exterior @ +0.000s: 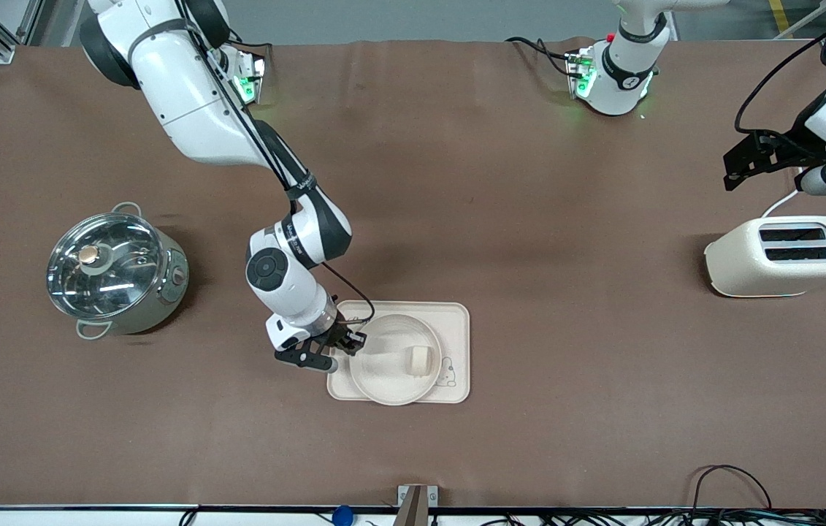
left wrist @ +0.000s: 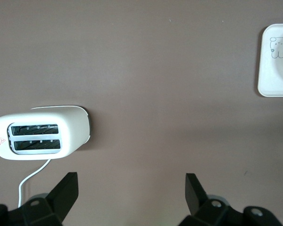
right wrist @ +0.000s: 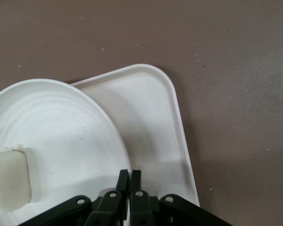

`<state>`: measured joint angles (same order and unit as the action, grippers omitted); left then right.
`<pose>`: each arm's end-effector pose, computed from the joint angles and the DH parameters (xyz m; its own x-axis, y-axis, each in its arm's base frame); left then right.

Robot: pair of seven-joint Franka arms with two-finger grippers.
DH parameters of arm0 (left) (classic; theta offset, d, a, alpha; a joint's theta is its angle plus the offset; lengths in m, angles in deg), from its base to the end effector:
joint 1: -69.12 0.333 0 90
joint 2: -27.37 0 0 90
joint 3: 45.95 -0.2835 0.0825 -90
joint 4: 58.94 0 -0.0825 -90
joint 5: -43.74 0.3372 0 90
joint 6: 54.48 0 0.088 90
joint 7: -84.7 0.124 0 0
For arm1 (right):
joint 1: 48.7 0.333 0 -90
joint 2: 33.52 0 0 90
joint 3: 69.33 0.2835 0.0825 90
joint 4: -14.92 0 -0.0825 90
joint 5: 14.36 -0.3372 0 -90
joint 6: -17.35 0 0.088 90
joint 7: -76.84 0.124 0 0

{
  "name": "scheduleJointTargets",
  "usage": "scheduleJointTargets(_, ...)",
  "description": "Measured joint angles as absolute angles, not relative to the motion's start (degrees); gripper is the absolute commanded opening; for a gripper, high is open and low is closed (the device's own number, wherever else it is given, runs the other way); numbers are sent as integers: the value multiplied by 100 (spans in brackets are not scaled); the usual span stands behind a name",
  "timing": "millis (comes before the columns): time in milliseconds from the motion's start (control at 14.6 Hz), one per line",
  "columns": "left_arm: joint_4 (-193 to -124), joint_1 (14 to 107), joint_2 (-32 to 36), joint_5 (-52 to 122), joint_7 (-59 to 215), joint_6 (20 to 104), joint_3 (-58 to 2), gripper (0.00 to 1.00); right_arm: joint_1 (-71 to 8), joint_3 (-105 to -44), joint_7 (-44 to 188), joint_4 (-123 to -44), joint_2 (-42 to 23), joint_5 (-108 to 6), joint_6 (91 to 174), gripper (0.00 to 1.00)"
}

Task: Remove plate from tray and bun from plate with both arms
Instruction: 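Lower the right gripper and close it on the plate rim, then lift the plate off the tray and set it beyond the tray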

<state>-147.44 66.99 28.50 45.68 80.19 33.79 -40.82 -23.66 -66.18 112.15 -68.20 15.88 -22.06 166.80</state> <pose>0.4964 -0.0594 0.5934 0.9987 -0.0470 0.0184 -0.0463 -0.9983 -0.0342 0.6156 0.3194 0.1952 0.9513 -0.2701 0.1484 -0.2223 -0.9349 -0.2768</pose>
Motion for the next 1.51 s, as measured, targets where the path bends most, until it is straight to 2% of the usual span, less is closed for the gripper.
scheduleJointTargets(274, -14745, 6700, 2845, 4568, 8019, 3379, -4082, 100, -2403, -6616, 11221, -6698, 1370, -2233, 15949, 0)
scheduleJointTargets(480, -14745, 6699, 2831, 4568, 8019, 3379, -4082, 100, -2386, -6566, 11234, -6690, 966, -2411, 15093, 0)
scheduleJointTargets(617, -14745, 6696, 2819, 4568, 8019, 3379, -4081, 100, -2337, -6454, 11234, -6942, 613, -2436, 14977, 0)
scheduleJointTargets(754, -14747, 6691, 2806, 4568, 8019, 3379, -4080, 100, -2241, -6242, 11239, -7664, 168, -2440, 15445, 0)
scheduleJointTargets(960, -14747, 6686, 2794, 4568, 8019, 3379, -4077, 100, -2108, -5825, 11295, -9240, -469, -2442, 16765, 0)
scheduleJointTargets(1166, -14748, 6681, 2784, 4568, 8019, 3379, -4074, 100, -2084, -5525, 11320, -10507, -924, -2443, 17602, 0)
scheduleJointTargets(1303, -14750, 6649, 2744, 4568, 8015, 3379, -4055, 100, -2084, -5434, 11320, -10878, -1039, -2443, 17830, 0)
scheduleJointTargets(1509, -14763, 6496, 2559, 4565, 7748, 3379, -3994, 100, -2077, -5406, 11306, -11036, -1062, -2440, 17855, 0)
